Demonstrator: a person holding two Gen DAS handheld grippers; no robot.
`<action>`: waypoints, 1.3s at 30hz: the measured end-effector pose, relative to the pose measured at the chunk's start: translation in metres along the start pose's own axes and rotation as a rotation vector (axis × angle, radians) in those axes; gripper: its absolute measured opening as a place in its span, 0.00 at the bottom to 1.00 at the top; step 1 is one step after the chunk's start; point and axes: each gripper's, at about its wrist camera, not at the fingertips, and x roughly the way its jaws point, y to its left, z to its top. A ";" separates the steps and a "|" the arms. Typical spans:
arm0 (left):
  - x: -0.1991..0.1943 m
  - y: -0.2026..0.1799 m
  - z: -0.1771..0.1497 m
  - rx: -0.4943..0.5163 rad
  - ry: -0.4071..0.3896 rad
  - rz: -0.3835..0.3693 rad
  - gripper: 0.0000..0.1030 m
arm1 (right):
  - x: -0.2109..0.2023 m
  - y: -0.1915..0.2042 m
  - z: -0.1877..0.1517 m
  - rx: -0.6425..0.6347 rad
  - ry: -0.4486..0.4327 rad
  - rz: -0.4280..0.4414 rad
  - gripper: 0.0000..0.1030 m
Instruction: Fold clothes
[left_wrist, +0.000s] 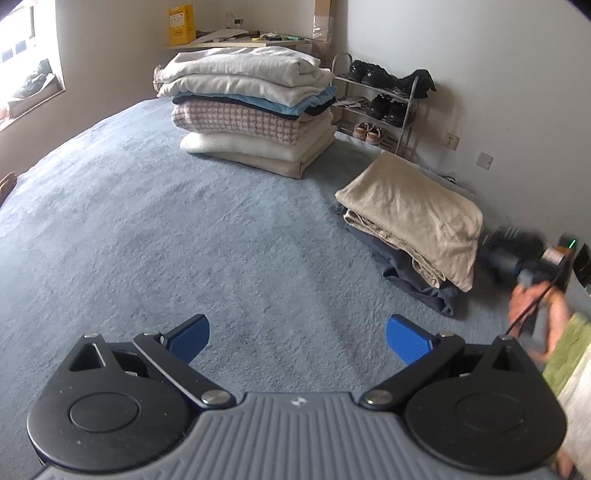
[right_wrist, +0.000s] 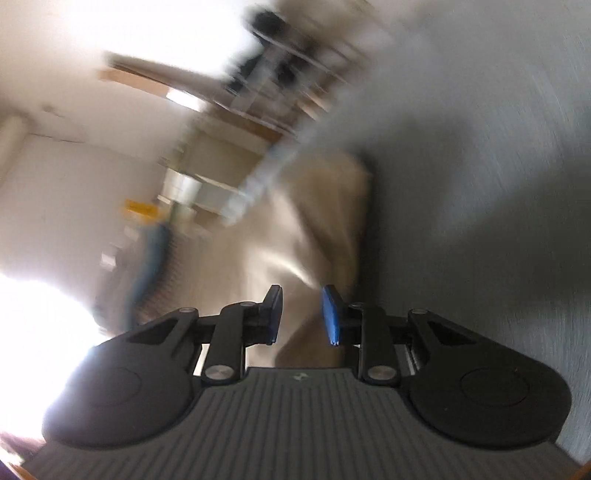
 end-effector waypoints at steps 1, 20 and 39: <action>0.000 0.001 0.001 -0.005 -0.002 0.000 1.00 | 0.001 -0.010 -0.006 0.049 -0.002 0.016 0.21; -0.008 0.010 -0.002 -0.022 -0.015 0.006 1.00 | 0.029 0.090 -0.072 -0.395 0.161 0.015 0.22; 0.001 0.026 0.001 -0.063 -0.006 -0.007 1.00 | 0.171 0.202 -0.158 -1.240 0.078 -0.212 0.29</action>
